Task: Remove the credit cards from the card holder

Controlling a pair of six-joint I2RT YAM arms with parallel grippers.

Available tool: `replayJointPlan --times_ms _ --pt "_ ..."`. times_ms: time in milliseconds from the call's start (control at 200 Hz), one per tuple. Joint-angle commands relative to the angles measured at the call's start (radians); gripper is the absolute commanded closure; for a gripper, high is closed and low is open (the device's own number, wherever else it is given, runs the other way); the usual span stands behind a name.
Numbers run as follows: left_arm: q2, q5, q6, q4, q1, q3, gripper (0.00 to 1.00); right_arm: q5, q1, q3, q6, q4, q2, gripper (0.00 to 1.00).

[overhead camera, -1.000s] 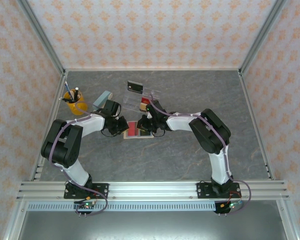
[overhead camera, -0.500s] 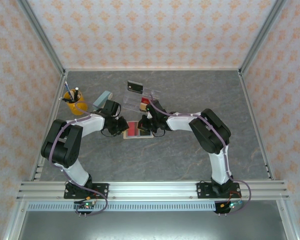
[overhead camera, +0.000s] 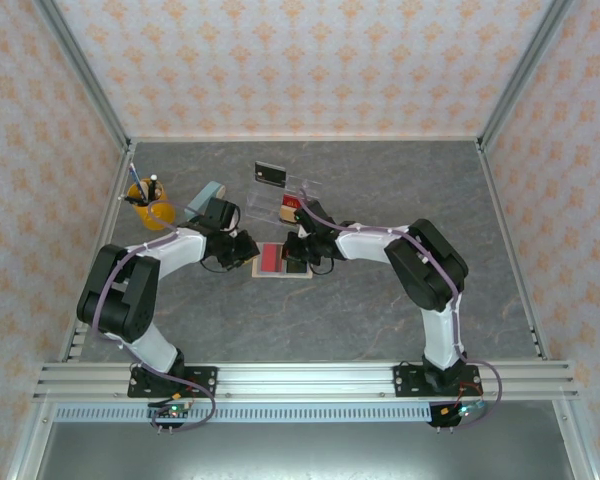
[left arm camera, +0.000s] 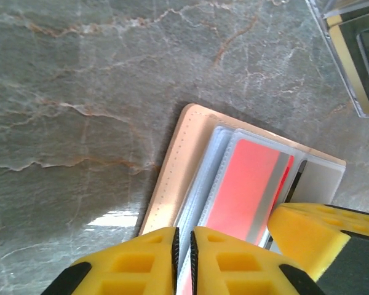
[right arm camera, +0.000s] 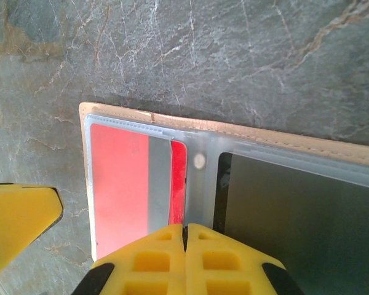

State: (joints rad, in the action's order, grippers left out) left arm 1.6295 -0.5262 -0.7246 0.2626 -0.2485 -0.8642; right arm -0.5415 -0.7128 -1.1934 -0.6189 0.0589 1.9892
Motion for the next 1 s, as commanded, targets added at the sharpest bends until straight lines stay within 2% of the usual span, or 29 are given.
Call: replayJointPlan --times_ms 0,265,545,651,821,996 --pt "-0.014 -0.051 0.034 -0.035 -0.010 -0.014 0.84 0.030 0.005 -0.021 0.025 0.044 -0.036 1.00" --pt "0.033 -0.027 0.054 0.001 -0.029 -0.056 0.89 0.016 0.005 -0.020 0.022 0.039 -0.051 1.00" --pt "0.044 -0.017 0.108 0.057 -0.030 -0.092 0.89 0.073 0.006 -0.020 0.033 0.086 -0.092 1.00" --pt "0.052 -0.010 0.102 0.049 -0.029 -0.090 0.90 0.048 0.007 -0.021 0.020 0.076 -0.074 1.00" --pt "0.082 -0.002 0.090 0.052 -0.030 -0.094 0.91 -0.007 0.007 -0.024 -0.024 0.028 -0.043 0.90" --pt "0.101 0.010 0.084 0.057 -0.029 -0.096 0.92 -0.021 0.007 -0.032 -0.048 0.006 -0.018 0.86"
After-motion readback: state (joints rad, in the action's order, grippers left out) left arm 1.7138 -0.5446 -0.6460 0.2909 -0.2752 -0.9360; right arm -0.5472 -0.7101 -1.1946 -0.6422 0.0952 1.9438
